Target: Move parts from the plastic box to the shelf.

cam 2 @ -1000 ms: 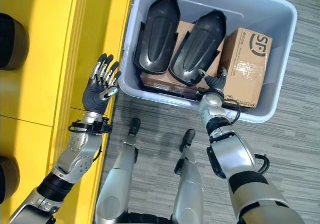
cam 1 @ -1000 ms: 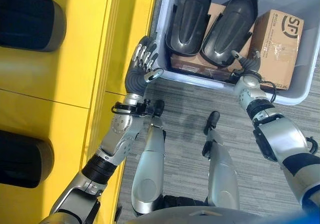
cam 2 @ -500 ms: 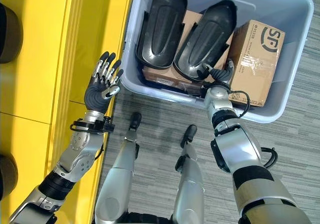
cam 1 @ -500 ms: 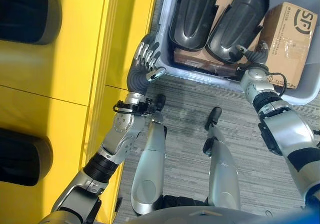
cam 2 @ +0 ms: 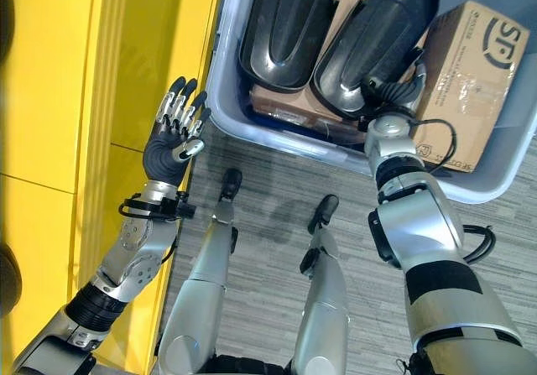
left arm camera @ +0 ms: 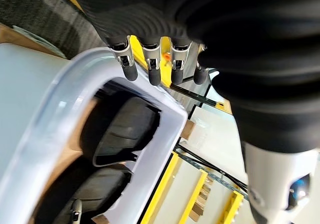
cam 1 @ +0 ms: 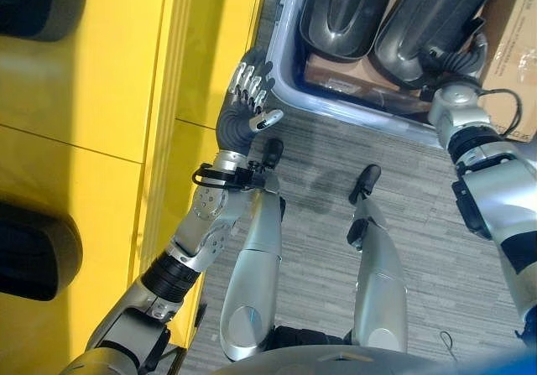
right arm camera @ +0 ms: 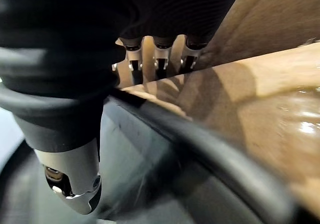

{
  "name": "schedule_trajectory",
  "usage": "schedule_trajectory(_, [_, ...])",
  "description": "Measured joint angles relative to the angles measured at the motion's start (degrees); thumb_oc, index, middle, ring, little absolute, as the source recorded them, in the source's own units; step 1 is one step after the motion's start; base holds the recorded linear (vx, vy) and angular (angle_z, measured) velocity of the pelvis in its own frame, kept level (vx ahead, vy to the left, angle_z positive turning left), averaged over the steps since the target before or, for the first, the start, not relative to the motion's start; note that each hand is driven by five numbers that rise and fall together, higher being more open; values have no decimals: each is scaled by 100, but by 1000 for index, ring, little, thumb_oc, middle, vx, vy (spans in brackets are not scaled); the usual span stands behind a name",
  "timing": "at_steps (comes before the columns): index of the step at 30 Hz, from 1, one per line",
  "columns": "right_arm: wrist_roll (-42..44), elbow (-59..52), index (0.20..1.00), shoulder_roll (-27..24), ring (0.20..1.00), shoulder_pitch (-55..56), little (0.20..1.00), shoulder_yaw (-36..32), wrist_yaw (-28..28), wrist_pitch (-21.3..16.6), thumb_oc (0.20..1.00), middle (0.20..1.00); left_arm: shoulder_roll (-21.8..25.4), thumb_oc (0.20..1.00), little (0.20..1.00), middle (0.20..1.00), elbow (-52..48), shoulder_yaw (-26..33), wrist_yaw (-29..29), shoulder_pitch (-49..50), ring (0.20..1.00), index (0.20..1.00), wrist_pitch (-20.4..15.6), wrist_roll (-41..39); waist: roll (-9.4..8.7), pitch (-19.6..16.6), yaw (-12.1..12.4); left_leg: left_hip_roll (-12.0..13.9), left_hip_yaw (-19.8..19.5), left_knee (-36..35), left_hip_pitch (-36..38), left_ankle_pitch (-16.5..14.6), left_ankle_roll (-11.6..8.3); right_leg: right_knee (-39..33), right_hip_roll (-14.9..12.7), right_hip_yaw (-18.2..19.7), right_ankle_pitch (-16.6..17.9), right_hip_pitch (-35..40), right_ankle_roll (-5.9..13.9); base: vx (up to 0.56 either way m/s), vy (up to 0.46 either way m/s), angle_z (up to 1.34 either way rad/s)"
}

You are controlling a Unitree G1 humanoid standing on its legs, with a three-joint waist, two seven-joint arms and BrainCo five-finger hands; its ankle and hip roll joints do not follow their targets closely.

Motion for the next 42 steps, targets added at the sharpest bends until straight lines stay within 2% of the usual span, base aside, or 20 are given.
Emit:
schedule_trajectory(1, [0, 7, 743, -21, 743, 5, 743, -2, 7, 5, 743, 743, 0, 1000, 1000, 1000, 0, -3, 1, 1, 1000, 1000, 1, 1, 0, 0, 8, -5, -6, 13, -9, 0, 0, 21, -4, -5, -6, -5, 1, 2, 14, 5])
schedule_trajectory(2, [0, 11, 539, -36, 539, 5, 539, -3, 17, 8, 539, 539, 0, 1000, 1000, 1000, 0, -1, 2, 1, 1000, 1000, 1, 1, 1, 0, 18, -14, -8, 34, -7, -8, 0, 57, -18, -1, -20, -16, 1, 0, 0, 0])
schedule_trajectory(3, [4, 24, 504, -38, 504, -9, 504, -23, 14, 16, 504, 504, 14, 1000, 1000, 1000, -4, 12, 1, -3, 1000, 1000, -1, 3, 5, -3, 39, -22, 0, 60, -4, -17, 1, 75, -27, 7, -49, -16, -9, 0, 0, 0])
schedule_trajectory(4, [2, 47, 200, -72, 200, -2, 200, -36, -3, 9, 200, 200, 17, 1000, 1000, 1000, -4, 14, 2, -3, 1000, 1000, -1, 3, 6, -3, 47, -26, 0, 70, -6, -18, 2, 77, -29, 9, -48, -16, -9, 0, 0, 0])
schedule_trajectory(15, [200, 150, 200, -179, 200, 61, 200, -335, -96, -41, 200, 200, 8, 1000, 1000, 1000, -4, 4, 12, -19, 1000, 1000, -1, -1, 34, -18, 100, -50, -1, 91, 72, -18, 6, 169, -60, 9, -57, 33, -23, -6, 1, 0])
schedule_trajectory(20, [320, 105, 200, -88, 200, 398, 200, -390, -63, -28, 200, 200, 1, 1000, 1000, 1000, -3, 1, -3, -26, 1000, 1000, 0, -7, 55, -25, 137, -71, -1, -7, 501, -10, 10, 151, -92, -2, -80, 437, 0, -55, -17, 4])
schedule_trajectory(24, [515, -575, 200, 68, 200, 1305, 200, -594, 100, -63, 200, 200, 57, 1000, 1000, 1000, 5, 97, -23, 214, 1000, 1000, -6, -14, 65, -48, 123, -71, 0, -297, 1154, 40, 13, -201, -97, -76, -32, 1134, 30, -33, -13, 4])
schedule_trajectory(26, [513, -649, 200, 223, 200, 1540, 200, -567, 204, -66, 200, 200, 64, 1000, 1000, 1000, 5, 124, -51, 347, 1000, 1000, -8, -14, 88, -118, 115, -75, 4, -317, 1239, 35, 19, -280, -96, -82, -16, 1246, 28, 0, 0, 0])
schedule_trajectory(30, [743, -2424, 200, 682, 200, 2860, 200, -896, 321, -222, 200, 200, 99, 1000, 1000, 1000, 103, 483, -189, 769, 1000, 1000, 29, -15, 64, -106, -5, -41, 46, -432, 1923, -3, 59, -731, -62, -120, 179, 2086, 99, 0, 0, 0])
schedule_trajectory(33, [710, -3615, 200, 1004, 200, 3799, 200, -799, 492, -414, 200, 200, 217, 1000, 1000, 1000, 162, 810, -207, 1116, 1000, 1000, 31, -20, -23, -151, -90, 10, 178, -523, 2510, -102, 81, -918, -42, -77, 191, 2656, 113, 9, -15, -16])
schedule_trajectory(36, [662, -4410, 200, 1366, 200, 4613, 200, -760, 635, -473, 200, 200, 241, 1000, 1000, 1000, 176, 1003, -350, 1355, 1000, 1000, 39, -65, -311, -478, -245, 60, 198, -520, 2638, -218, 57, -1058, 36, -53, 138, 2819, 97, 31, -6, -11])
schedule_trajectory(39, [651, -5175, 200, 1430, 200, 5599, 200, -859, 773, -490, 200, 200, 282, 1000, 1000, 1000, 202, 1110, -461, 1660, 1000, 1000, 167, -70, -577, -814, -418, 121, 249, -637, 2817, -222, 65, -1177, 39, -18, 150, 2992, 103, 47, -40, -7])
schedule_trajectory(42, [631, -5744, 200, 1398, 200, 6096, 200, -1000, 825, -493, 200, 200, 304, 1000, 1000, 1000, 202, 1371, -593, 1895, 1000, 1000, 277, -66, -567, -951, -492, 151, 330, -796, 3128, -218, 70, -1248, 41, 14, 155, 3231, 107, 58, -60, -12])
